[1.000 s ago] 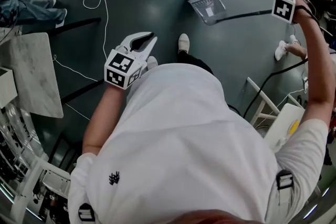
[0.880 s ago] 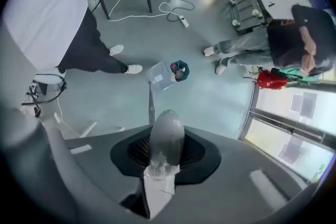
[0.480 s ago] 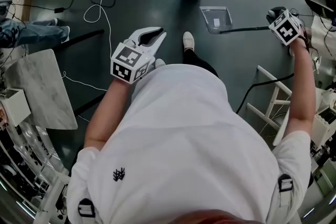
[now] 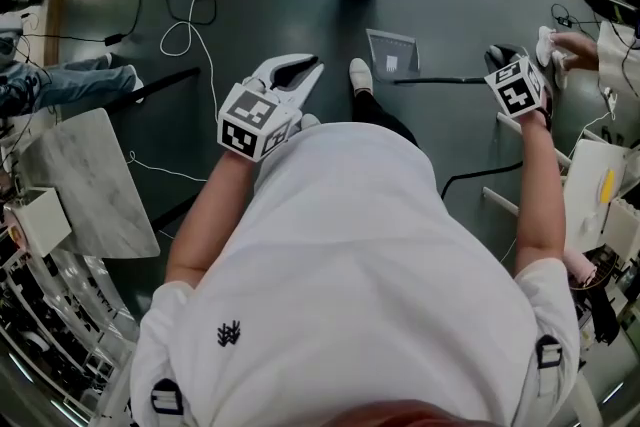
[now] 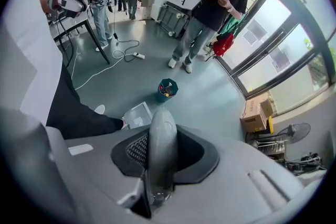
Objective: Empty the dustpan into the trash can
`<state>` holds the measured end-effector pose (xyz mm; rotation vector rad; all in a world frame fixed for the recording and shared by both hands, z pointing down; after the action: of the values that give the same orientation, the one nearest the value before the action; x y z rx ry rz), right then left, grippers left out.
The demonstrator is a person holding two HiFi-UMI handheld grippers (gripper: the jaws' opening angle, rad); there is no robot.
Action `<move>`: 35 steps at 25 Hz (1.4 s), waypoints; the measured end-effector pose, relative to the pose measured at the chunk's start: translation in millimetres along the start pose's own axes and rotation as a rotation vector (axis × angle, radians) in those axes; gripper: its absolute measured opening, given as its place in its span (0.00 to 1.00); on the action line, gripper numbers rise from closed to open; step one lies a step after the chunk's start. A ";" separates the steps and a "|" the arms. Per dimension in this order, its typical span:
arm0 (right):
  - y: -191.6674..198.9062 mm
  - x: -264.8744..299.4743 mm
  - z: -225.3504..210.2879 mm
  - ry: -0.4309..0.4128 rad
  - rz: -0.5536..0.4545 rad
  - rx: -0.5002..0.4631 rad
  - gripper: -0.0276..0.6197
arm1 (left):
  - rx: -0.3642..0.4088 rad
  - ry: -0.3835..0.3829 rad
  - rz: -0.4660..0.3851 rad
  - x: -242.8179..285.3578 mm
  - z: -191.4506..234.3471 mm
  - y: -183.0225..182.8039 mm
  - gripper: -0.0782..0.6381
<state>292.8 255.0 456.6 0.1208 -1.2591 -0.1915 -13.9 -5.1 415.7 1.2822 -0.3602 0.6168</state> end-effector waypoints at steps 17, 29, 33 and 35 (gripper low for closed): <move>-6.5 -27.1 63.0 0.014 -0.143 0.070 0.16 | -0.011 -0.003 0.004 -6.2 -20.5 14.5 0.24; -19.9 -28.5 85.7 0.032 -0.158 0.055 0.15 | -0.038 -0.028 0.024 -12.6 -11.3 29.0 0.24; -17.8 -23.2 89.7 0.025 -0.158 0.063 0.15 | -0.039 -0.025 0.024 -13.1 -10.3 31.3 0.24; -19.7 -23.0 90.6 0.021 -0.158 0.066 0.15 | -0.039 -0.025 0.026 -14.0 -8.0 31.8 0.24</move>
<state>198.2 241.9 458.8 0.2789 -1.2358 -0.2843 -45.0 4.5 430.3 1.2503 -0.4087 0.6136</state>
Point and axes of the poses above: the fingertips, and each gripper's own axes: x forward along the fingers, z to its left, y out of its underside, the point moved 5 cm from there along -x, backward along the fingers, and after that the axes turned 3 degrees about z, right-handed, at the moved point
